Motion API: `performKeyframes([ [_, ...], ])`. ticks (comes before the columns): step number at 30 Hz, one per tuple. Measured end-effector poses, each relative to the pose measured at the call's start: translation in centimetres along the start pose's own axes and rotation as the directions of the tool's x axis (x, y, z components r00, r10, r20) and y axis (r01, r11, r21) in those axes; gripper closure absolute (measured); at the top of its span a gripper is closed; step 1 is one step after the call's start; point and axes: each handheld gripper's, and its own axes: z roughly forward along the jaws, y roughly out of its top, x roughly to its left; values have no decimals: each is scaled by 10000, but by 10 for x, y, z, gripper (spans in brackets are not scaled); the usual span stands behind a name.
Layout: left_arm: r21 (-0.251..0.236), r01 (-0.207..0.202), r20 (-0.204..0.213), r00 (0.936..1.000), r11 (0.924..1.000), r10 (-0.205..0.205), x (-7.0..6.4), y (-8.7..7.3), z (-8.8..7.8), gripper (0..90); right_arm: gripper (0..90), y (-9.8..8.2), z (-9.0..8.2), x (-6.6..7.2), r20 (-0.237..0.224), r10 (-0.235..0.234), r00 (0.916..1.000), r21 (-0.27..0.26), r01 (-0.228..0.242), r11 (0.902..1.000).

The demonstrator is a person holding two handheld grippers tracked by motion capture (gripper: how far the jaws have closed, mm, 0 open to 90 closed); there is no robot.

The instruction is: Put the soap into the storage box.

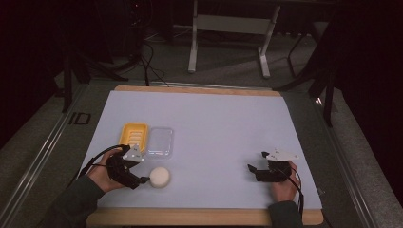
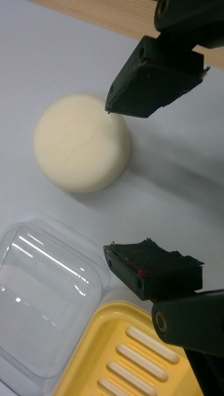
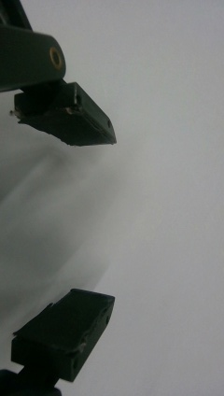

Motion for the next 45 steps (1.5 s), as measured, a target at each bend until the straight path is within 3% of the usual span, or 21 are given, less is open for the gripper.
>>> performKeyframes([
  [14,653,-552,419,9977,9963,525,-4,14,-1,257,186,0,0,0,5,-14,10000,2,14,10000],
  [24,1099,-906,247,9958,9898,884,-7,22,3,255,186,0,0,0,-5,-24,10000,-3,24,10000],
  [31,1570,-1184,91,9929,9805,1185,-11,30,10,174,186,0,0,1,-32,-70,10000,7,70,10000],
  [39,1921,-1431,308,9897,9709,1398,-14,38,19,117,186,0,0,1,-48,-90,9999,6,90,10000],
  [45,2101,-1392,486,9901,9677,1318,-17,40,26,60,186,0,0,1,-78,-140,9999,33,140,9999],
])
